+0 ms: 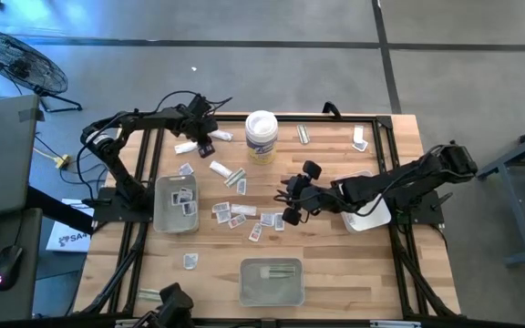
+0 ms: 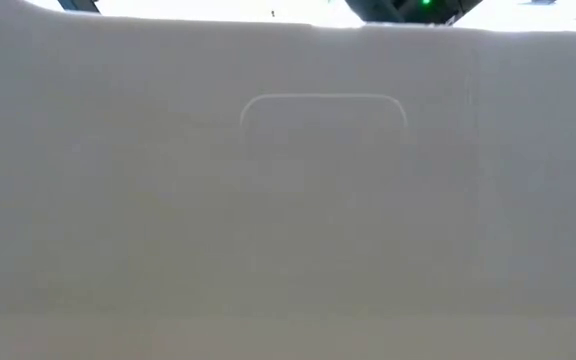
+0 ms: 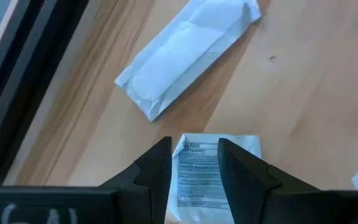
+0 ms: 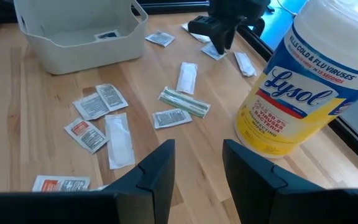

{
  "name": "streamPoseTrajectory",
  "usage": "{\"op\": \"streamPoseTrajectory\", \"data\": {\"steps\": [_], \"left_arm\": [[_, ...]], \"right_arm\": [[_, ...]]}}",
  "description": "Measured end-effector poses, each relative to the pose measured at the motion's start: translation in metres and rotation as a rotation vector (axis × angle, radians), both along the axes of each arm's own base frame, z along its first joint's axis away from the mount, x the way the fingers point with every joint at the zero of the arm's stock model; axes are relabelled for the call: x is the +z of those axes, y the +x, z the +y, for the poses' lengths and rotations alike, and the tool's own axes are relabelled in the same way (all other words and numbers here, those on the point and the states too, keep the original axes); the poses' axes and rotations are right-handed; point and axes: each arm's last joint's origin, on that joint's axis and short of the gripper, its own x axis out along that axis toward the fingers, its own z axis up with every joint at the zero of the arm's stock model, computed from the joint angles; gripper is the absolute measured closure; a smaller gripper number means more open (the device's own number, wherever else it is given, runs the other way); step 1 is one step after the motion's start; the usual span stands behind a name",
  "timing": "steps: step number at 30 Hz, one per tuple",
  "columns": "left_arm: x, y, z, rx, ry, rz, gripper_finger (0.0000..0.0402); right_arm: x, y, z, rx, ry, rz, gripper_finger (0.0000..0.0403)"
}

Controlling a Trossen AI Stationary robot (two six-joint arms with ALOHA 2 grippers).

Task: Pick & Place First Aid Supplies
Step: Put the blue alcohol pad into the top gray bin

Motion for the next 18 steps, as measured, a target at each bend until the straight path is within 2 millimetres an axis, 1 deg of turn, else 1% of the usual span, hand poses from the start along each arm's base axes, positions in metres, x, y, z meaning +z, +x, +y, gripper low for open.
{"op": "streamPoseTrajectory", "data": {"steps": [4,8,11,15,18], "left_arm": [[0.003,0.002,0.001,0.014,-0.015,-0.025,0.0275],[0.011,0.002,0.01,0.041,0.009,-0.056,0.0275],[0.012,-0.006,0.017,0.087,0.0,-0.075,0.0275],[0.011,-0.021,0.023,0.145,-0.075,-0.109,0.0275],[0.011,-0.024,0.023,0.14,-0.11,-0.137,0.0275]], "right_arm": [[0.0,0.0,0.0,0.002,0.001,0.001,0.0274],[0.0,0.0,0.0,0.002,0.001,0.001,0.0274],[0.0,0.0,0.0,0.002,0.001,0.0,0.0274],[0.0,0.0,0.0,0.003,0.0,0.001,0.0274],[0.0,0.0,0.0,0.003,-0.002,0.002,0.0274]]}}
